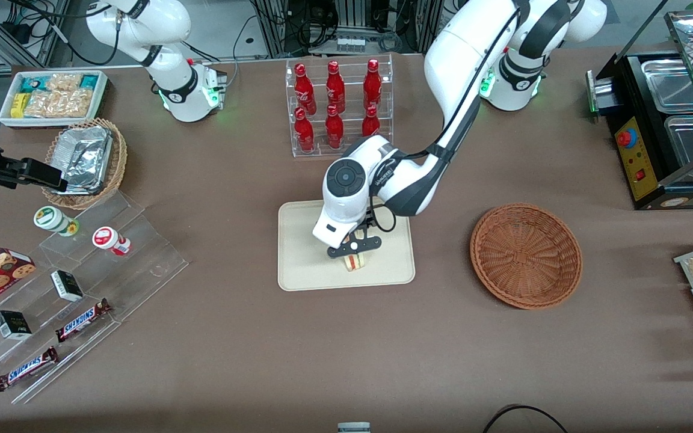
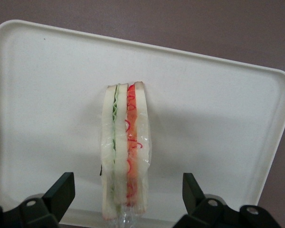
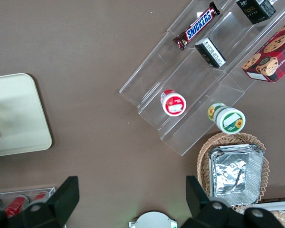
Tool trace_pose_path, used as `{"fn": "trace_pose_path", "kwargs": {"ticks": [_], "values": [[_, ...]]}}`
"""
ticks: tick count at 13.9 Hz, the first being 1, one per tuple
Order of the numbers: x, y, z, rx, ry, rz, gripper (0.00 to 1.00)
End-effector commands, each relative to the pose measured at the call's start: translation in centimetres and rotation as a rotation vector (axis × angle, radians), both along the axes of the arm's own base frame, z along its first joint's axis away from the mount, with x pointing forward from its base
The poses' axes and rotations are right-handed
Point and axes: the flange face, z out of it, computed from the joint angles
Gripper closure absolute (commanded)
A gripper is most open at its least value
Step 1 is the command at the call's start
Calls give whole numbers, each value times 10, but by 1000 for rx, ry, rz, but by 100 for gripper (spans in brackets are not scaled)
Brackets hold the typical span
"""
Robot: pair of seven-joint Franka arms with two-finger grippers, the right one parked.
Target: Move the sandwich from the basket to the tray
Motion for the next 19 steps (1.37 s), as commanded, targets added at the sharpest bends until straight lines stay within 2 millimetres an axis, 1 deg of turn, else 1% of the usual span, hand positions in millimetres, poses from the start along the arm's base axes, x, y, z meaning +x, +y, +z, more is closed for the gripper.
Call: {"fn": "trace_pose_path", "kwargs": {"ticks": [1, 2, 3, 6, 7, 9, 10, 12, 14, 15, 17, 19], "values": [[4, 9, 22, 10, 10, 15, 0], [9, 13, 31, 4, 0, 19, 0], [15, 21, 46, -4, -6, 22, 0], [18, 26, 81, -26, -50, -5, 0], [21, 31, 91, -26, -60, 2, 0], [27, 53, 112, 11, -51, -3, 0], [28, 63, 121, 28, -33, -50, 0], [38, 100, 140, 50, 13, -116, 0], [47, 132, 155, 52, 29, -164, 0], [49, 147, 161, 50, 31, -182, 0], [52, 186, 170, 46, 39, -239, 0], [49, 216, 175, 42, 48, -291, 0]]}}
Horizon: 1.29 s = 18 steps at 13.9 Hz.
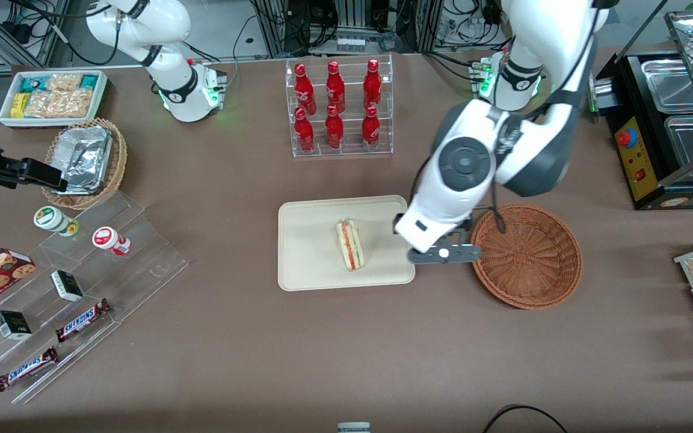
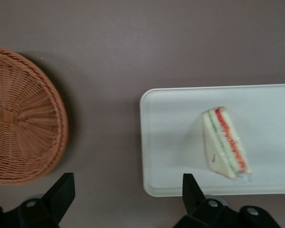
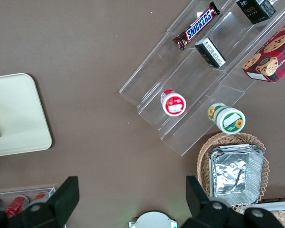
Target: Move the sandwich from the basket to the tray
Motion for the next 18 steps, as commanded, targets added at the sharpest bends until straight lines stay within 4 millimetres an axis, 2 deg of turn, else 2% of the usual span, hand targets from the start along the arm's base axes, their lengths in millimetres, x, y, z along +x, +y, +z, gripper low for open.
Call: {"fn": "trace_pose_path", "kwargs": {"ticks": [1, 6, 9, 11, 12, 14, 18], "values": [[-19, 42, 16, -12, 22, -77, 0], [-25, 131, 42, -34, 36, -170, 0], [-31, 183, 64, -46, 70, -251, 0], [-32, 221, 75, -54, 96, -250, 0], [-34, 228, 79, -57, 99, -261, 0], [-37, 259, 91, -61, 103, -230, 0], [-55, 295, 129, -65, 103, -202, 0]]}}
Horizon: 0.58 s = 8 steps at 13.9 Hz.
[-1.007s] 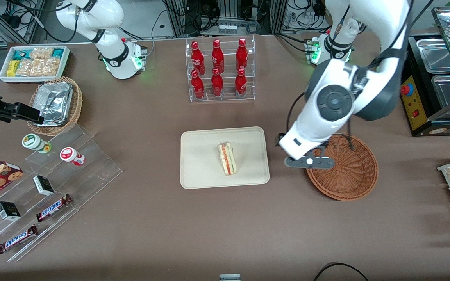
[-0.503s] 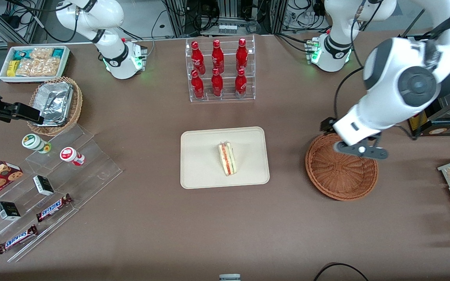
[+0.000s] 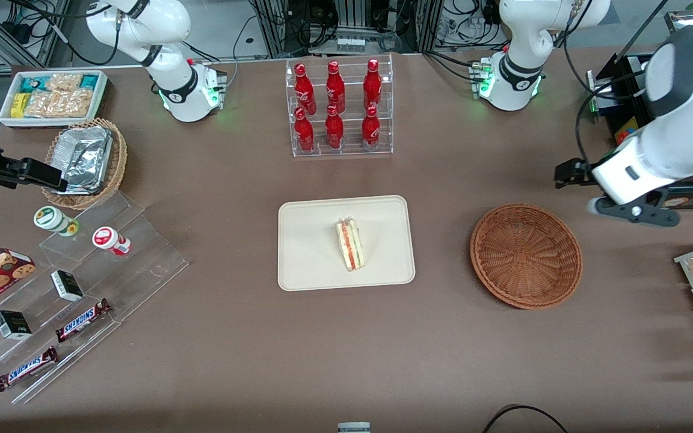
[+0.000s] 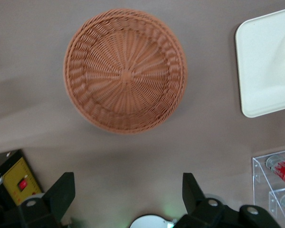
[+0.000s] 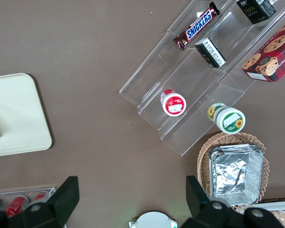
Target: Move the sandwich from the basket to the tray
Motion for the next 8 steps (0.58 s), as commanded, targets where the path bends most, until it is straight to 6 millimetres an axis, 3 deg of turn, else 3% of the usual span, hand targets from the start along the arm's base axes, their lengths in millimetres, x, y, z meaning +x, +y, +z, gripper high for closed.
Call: {"fn": "trace_pose_path", "kwargs": {"ticks": [1, 5, 8], "values": [[-18, 17, 31, -7, -6, 9, 0], [-20, 43, 56, -6, -14, 47, 0], [-21, 59, 59, -5, -19, 69, 0]]}}
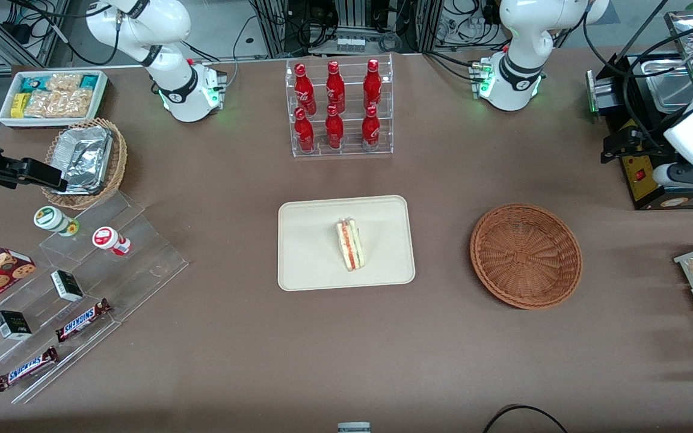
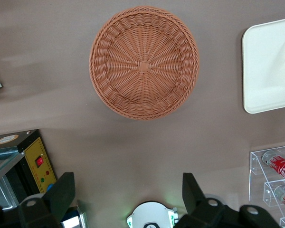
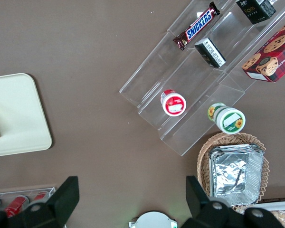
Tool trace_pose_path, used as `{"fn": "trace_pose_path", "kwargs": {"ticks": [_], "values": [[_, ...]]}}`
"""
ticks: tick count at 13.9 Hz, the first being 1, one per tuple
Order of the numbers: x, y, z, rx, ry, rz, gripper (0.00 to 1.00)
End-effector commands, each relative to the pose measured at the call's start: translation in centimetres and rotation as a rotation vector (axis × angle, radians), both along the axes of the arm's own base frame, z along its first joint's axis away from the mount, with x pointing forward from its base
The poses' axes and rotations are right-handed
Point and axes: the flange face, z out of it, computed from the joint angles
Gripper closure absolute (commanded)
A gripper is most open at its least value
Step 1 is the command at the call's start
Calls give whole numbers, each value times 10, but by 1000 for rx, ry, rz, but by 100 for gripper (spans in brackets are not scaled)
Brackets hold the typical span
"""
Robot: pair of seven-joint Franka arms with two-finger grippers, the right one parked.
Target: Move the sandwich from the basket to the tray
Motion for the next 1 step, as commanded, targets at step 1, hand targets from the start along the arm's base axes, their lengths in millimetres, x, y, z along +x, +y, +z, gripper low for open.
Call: {"fn": "trace_pose_path", "kwargs": {"ticks": [1], "values": [[-4, 12, 7, 0, 6, 5, 0]]}}
